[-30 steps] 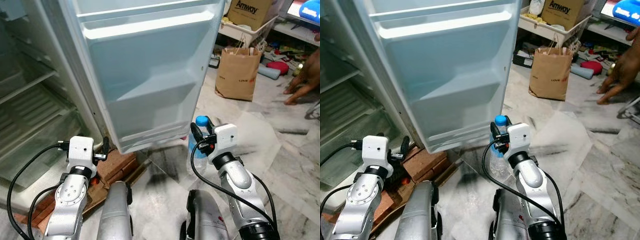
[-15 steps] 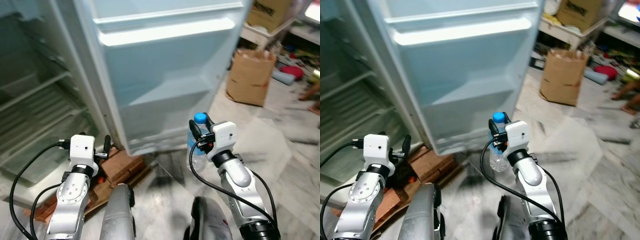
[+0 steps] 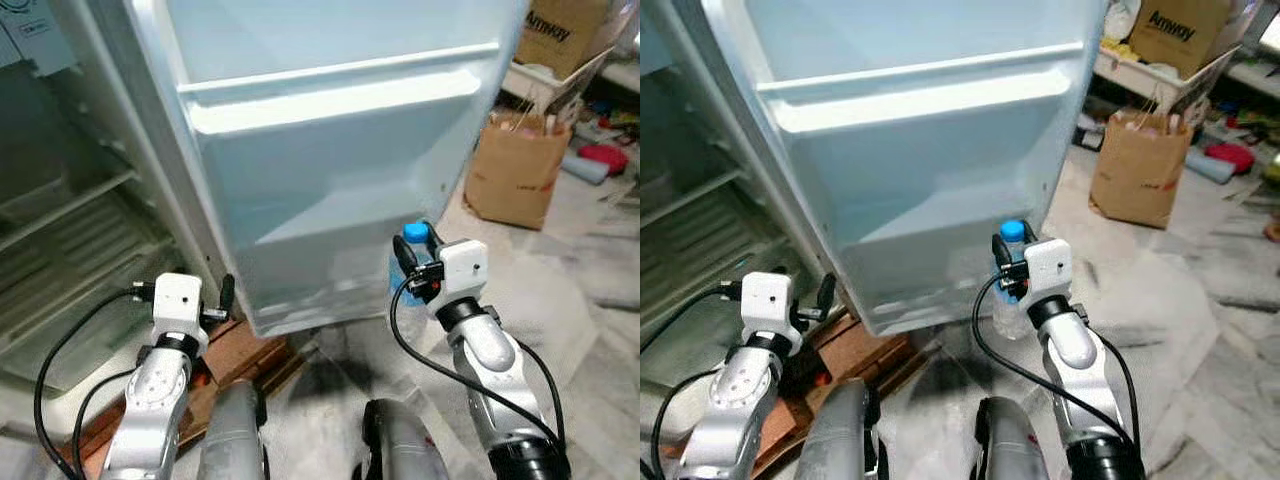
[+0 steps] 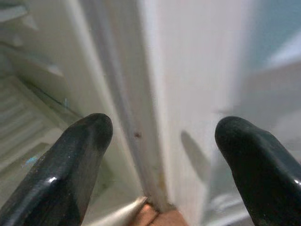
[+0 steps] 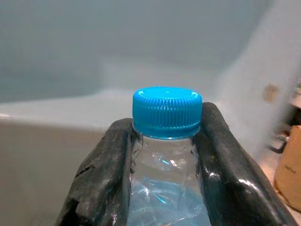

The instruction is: Restocking fridge

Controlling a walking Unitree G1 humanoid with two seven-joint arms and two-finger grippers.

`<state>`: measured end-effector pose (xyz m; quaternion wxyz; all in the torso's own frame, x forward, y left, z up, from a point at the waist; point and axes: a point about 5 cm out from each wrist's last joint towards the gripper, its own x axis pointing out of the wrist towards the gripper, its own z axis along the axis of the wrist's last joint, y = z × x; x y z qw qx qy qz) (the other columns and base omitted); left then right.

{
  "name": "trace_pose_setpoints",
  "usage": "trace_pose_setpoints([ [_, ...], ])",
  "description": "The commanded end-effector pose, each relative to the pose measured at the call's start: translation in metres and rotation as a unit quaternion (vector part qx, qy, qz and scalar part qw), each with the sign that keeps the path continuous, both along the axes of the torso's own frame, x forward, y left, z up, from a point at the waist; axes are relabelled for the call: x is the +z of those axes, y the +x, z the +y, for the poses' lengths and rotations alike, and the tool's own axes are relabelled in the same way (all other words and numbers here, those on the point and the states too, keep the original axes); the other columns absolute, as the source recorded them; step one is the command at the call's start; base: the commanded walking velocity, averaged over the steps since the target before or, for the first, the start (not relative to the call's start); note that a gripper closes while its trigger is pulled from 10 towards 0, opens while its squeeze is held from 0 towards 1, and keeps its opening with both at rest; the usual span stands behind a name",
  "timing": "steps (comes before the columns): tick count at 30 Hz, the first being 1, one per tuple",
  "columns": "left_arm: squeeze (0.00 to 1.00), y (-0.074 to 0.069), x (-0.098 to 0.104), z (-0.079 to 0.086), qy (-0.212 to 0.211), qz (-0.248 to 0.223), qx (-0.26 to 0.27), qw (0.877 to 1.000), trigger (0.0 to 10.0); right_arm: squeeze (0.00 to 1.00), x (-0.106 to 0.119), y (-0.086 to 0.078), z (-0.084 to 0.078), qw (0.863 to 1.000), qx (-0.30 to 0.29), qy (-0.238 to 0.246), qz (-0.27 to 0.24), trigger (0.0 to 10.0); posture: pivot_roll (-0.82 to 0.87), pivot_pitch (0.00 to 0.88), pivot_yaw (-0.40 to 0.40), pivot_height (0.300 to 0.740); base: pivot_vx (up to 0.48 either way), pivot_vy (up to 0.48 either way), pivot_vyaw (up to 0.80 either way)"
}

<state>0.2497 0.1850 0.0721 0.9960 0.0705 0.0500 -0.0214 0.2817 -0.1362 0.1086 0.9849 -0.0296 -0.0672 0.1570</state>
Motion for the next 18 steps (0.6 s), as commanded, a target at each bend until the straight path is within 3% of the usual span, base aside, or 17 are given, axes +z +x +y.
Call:
trace_pose_setpoints([
  [1,0.00,-0.0001,0.0014,0.0007,0.000,-0.002,0.004,1.000,10.0,0.00,0.0066,0.0004,0.0019,1.000,0.007,-0.006,-0.015,10.0,0.06,0.098,0.001,0.611,0.405,0.000,0.00],
  [9,0.00,0.0008,0.0020,0.0008,-0.001,-0.002,0.005,1.000,10.0,0.00,0.0069,0.0006,0.0026,1.000,0.010,-0.007,-0.016,10.0,0.06,0.099,0.002,0.611,0.413,0.000,0.00],
  [11,0.00,0.0014,0.0028,0.0007,-0.015,-0.006,0.008,1.000,10.0,0.00,0.0067,0.0007,0.0030,1.000,0.010,-0.007,-0.016,10.0,0.06,0.099,0.002,0.611,0.000,0.000,0.00],
  [18,0.00,-0.0020,0.0014,0.0046,-0.005,0.003,0.018,1.000,10.0,0.00,0.0031,-0.0016,0.0040,1.000,0.018,-0.005,-0.004,10.0,0.06,0.106,0.003,0.611,0.000,0.000,0.00],
])
